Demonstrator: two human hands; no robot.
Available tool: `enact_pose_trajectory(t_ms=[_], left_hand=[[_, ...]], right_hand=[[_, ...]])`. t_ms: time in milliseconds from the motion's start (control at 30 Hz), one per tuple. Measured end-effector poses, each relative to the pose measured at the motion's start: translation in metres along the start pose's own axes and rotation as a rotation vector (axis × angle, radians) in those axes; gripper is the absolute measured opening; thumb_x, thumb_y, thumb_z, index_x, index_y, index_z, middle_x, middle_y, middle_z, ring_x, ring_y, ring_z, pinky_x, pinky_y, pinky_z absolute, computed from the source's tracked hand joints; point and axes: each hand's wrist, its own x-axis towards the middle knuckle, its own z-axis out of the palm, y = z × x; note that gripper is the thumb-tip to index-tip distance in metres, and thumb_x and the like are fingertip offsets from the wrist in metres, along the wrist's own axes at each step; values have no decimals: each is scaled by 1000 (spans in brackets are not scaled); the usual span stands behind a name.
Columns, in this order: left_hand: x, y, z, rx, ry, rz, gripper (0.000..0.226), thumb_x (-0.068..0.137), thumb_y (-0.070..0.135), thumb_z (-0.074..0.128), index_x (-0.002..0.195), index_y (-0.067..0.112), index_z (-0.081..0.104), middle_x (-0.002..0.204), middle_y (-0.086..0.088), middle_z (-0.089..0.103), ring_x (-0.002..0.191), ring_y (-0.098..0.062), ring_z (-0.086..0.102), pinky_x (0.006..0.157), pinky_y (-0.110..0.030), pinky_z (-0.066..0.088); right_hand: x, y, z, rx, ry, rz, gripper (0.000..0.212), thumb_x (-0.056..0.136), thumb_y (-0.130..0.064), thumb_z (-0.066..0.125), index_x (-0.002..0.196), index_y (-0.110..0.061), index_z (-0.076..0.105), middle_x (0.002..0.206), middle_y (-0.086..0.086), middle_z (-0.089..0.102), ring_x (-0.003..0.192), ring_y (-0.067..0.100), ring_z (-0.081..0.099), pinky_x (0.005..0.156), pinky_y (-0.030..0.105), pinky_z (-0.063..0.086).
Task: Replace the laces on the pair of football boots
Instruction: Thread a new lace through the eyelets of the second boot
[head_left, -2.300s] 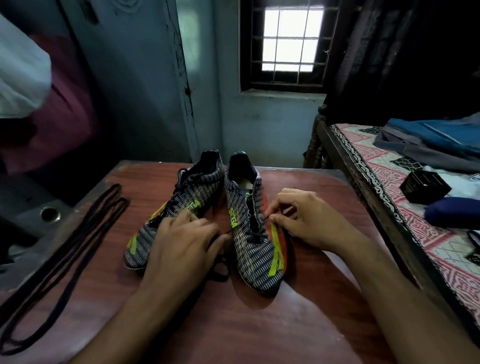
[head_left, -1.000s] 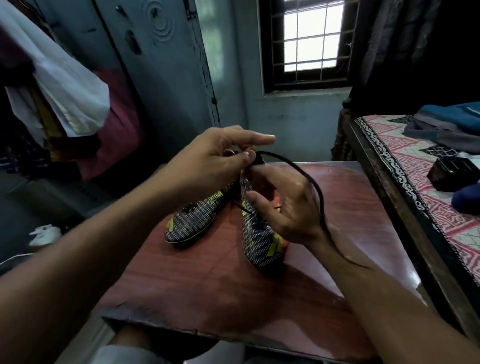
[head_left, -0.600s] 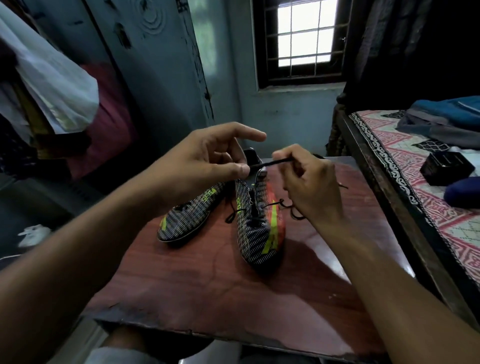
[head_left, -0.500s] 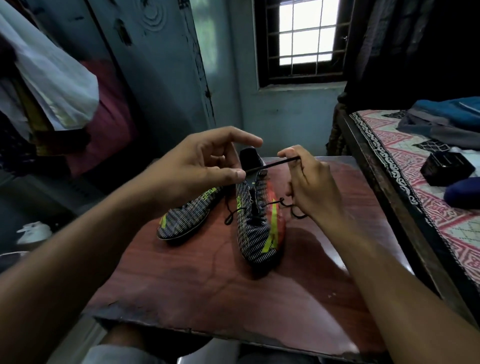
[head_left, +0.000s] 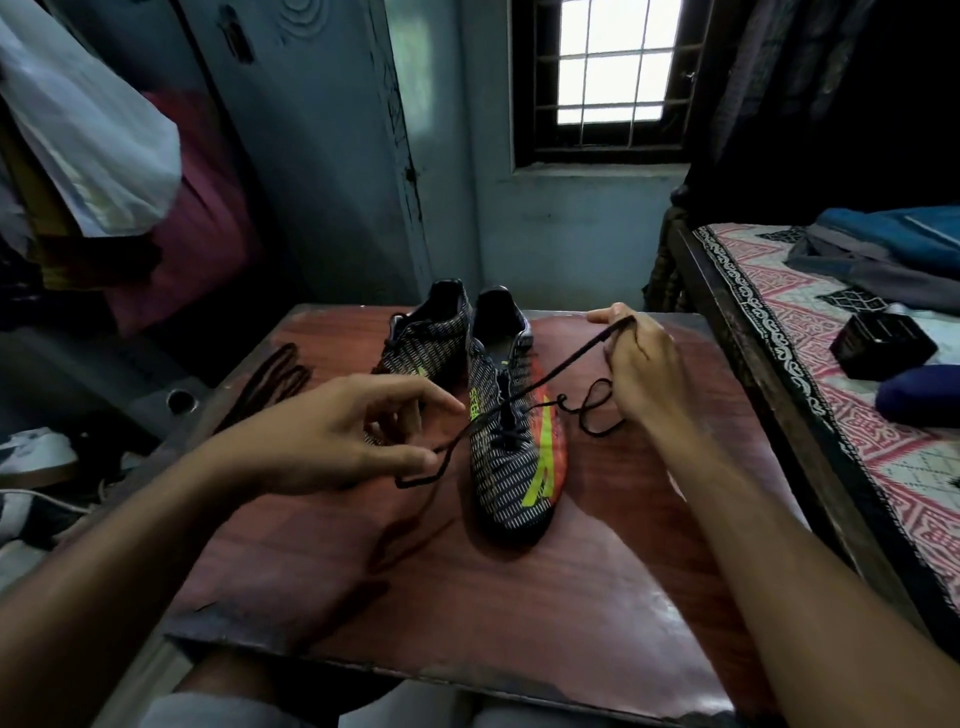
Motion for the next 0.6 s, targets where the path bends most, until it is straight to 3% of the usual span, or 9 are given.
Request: enact_pose_trajectory(t_ms=[67, 133, 200, 300, 433, 600], left_hand=[[9, -8, 7, 97, 109, 16, 35, 88, 47, 75, 122, 43, 68, 97, 11, 70, 88, -8, 67, 77, -19, 53], [25, -12, 15, 142, 283, 54, 23, 93, 38, 73, 117, 37, 71, 98, 12, 68, 90, -8, 65, 74, -16, 50], [43, -16, 27, 173, 425, 82, 21, 94, 25, 72, 114, 32, 73, 97, 11, 65, 85, -7, 63, 69, -13, 46], [71, -27, 46, 203, 549, 80, 30, 91, 22, 75, 120, 32, 70, 102, 14, 57, 80, -5, 61, 69, -16, 45], [88, -36, 65, 185, 620, 80, 36, 88, 39, 67, 124, 38, 61, 113, 15, 48, 86, 0, 60, 75, -31, 57], [89, -49, 79, 62, 699, 92, 42, 85, 43, 76, 123, 35, 60, 114, 11, 46, 90, -5, 60, 77, -35, 59]], right_hand=[[-3, -3, 3, 73, -54, -39, 40, 111, -21, 33, 116, -22, 73, 90, -18, 63, 86, 4, 56, 71, 13, 37], [-6, -3, 9, 141, -161, -93, 38, 110, -15, 36, 114, -20, 73, 70, -27, 60, 68, -6, 54, 68, 17, 40], [-9, -1, 13, 148, -227, -147, 34, 109, -14, 42, 115, -19, 74, 67, -29, 63, 61, -6, 57, 64, 24, 44], [-7, 0, 13, 125, -240, -223, 22, 103, -17, 59, 110, -24, 77, 82, -16, 72, 68, 0, 63, 66, 31, 53], [-4, 3, 8, 150, -272, -250, 20, 92, -11, 75, 100, -28, 81, 89, -13, 77, 82, 6, 72, 79, 38, 60], [-1, -6, -10, 251, -281, -314, 23, 88, -2, 77, 100, -22, 80, 94, -7, 79, 91, 9, 75, 84, 28, 60]])
